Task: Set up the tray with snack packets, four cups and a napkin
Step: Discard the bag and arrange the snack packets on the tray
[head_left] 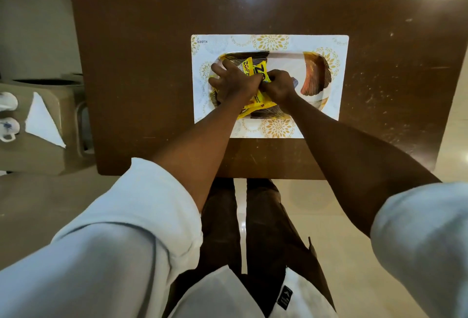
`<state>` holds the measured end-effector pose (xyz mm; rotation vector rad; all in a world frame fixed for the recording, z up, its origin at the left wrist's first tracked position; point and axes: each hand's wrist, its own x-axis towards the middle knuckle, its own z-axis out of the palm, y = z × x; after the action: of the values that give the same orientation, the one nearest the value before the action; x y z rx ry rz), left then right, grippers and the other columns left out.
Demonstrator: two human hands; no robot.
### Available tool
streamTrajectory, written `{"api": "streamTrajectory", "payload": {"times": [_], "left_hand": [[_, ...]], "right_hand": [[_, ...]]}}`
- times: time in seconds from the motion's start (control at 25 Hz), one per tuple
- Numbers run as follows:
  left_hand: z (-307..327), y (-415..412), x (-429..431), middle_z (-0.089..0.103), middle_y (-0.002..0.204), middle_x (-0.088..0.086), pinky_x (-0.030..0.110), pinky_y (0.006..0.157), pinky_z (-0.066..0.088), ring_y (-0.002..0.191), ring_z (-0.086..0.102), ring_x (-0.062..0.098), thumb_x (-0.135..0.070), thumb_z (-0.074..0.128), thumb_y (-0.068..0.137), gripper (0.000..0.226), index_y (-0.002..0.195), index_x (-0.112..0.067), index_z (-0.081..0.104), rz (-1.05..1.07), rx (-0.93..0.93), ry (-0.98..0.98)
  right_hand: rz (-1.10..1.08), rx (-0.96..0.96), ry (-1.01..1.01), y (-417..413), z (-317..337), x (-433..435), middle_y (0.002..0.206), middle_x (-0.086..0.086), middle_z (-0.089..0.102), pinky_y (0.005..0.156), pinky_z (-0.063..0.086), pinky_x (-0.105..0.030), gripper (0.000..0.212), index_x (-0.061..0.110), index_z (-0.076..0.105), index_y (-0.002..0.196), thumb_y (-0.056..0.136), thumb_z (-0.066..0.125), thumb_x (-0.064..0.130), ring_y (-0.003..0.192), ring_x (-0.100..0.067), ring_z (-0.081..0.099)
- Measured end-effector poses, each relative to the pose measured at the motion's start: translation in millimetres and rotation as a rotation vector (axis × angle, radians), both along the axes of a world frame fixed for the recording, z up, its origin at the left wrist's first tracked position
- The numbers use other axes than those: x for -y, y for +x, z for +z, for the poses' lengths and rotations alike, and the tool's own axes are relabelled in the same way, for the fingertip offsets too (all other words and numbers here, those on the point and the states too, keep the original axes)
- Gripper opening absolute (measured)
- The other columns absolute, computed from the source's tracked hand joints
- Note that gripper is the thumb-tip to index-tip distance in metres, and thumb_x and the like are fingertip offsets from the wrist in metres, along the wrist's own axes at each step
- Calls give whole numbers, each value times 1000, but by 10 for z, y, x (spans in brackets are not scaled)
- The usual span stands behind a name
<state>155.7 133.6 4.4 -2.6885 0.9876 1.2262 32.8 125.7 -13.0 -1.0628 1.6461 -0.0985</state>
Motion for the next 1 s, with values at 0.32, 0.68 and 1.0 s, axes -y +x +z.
{"api": "streamTrajectory", "payload": {"times": [0.32,0.68,1.0], "left_hand": [[341,236,-32,65,108,8,38,82,58,101,69,29,-19,73,77,48,116,-12,46,384,-364,-331],[8,824,-233,72,119,14,31,75,61,102,69,25,-11,80,87,40,121,-2,60,376,-418,-266],[-128,938,-274,68,89,4,40,80,57,83,69,18,11,72,84,51,118,-13,44,319,-323,-295]], "right_hand": [[-279,-31,-268,273,499,-223,78,10,59,59,45,-25,38,16,61,101,74,82,31,71,-9,58],[-59,-354,-425,169,477,-539,117,-5,55,63,49,-39,39,14,51,112,78,72,13,91,-30,64],[206,-315,-381,411,291,-727,117,-12,52,64,45,-37,50,9,56,112,86,68,50,93,-35,61]]}}
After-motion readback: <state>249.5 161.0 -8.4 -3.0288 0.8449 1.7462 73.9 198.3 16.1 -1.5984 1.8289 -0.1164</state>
